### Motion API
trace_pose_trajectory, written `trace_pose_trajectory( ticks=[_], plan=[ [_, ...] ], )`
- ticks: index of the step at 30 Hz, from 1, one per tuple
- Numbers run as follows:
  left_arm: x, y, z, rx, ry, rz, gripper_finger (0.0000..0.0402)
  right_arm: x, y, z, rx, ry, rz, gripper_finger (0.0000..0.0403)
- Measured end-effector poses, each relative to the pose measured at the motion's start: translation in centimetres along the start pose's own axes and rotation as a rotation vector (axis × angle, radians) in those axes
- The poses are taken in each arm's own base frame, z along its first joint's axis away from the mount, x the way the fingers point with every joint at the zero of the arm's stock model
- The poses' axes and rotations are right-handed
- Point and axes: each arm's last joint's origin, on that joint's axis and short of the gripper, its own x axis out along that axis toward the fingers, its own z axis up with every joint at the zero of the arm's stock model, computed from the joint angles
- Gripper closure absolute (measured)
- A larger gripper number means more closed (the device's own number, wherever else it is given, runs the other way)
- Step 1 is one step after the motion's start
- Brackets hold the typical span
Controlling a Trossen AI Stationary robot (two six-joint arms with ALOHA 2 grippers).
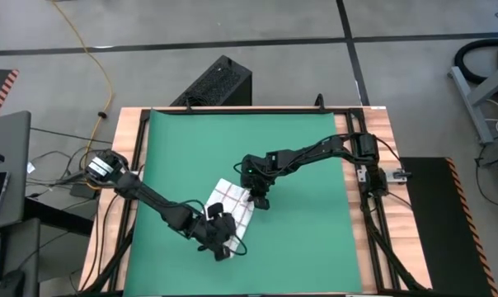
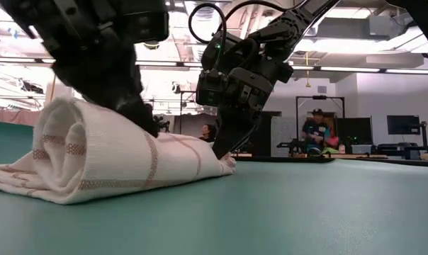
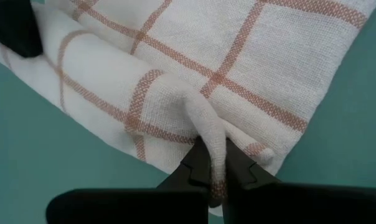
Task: Roll towel
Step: Roll the white towel
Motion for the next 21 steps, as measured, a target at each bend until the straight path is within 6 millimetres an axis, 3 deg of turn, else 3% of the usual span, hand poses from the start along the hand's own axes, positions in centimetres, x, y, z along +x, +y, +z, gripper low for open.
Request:
trace_pose_trajectory(
  ticks=[7, 15, 21],
  plan=[
    [-0.3, -0.4, -0.9, -0.005, 0.006, 0.025, 0.0401, 0.0, 0.0, 0.1, -0.011, -0.007, 0.003, 0.0361],
    [1.0, -0.6, -1.8, -0.013, 0.035, 0.022, 0.0401, -2.9, 0.4, 1.0, -0.049, -0.072, -0.013, 0.0346],
    [1.8, -1.0, -2.6, -0.024, 0.05, 0.009, 0.0401, -3.8, 0.7, 1.1, -0.093, -0.073, -0.016, 0.0307]
  ],
)
